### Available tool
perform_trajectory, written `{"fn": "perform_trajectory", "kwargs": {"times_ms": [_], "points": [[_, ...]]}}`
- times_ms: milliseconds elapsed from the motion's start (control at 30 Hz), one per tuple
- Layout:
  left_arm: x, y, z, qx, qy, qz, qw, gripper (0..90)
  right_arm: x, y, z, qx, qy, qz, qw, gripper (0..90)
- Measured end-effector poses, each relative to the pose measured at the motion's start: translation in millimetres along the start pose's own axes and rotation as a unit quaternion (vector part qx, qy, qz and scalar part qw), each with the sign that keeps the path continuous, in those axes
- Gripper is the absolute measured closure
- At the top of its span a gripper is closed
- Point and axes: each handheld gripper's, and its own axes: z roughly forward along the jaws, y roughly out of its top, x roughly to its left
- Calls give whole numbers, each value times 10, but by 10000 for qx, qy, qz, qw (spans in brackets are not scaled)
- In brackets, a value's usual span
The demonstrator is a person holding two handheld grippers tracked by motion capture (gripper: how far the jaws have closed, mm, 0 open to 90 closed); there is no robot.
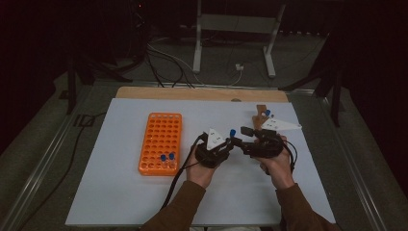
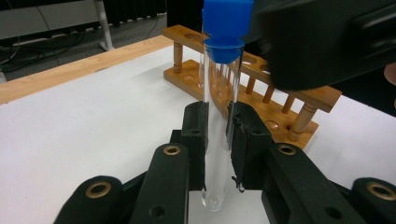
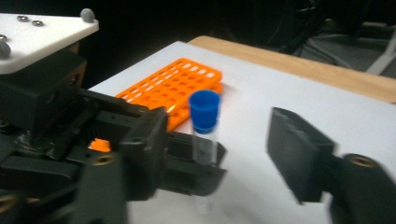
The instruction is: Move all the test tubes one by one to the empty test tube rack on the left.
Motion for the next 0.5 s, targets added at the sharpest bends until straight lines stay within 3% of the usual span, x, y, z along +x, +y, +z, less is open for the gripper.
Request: {"fn": "perform_trajectory", "kwargs": {"times_ms": [133,267,500], "points": [[33,14,-35,-42,9,-68,10000,781,-36,29,-65,-111,-197,-40,9997,153],[72,35,-91,-140,-41,-114,9998,781,-90,38,-120,-153,-349,-47,9993,72],[161,77,-220,-280,-49,-279,9992,781,-187,3,-164,-129,-423,-78,9990,7]]}}
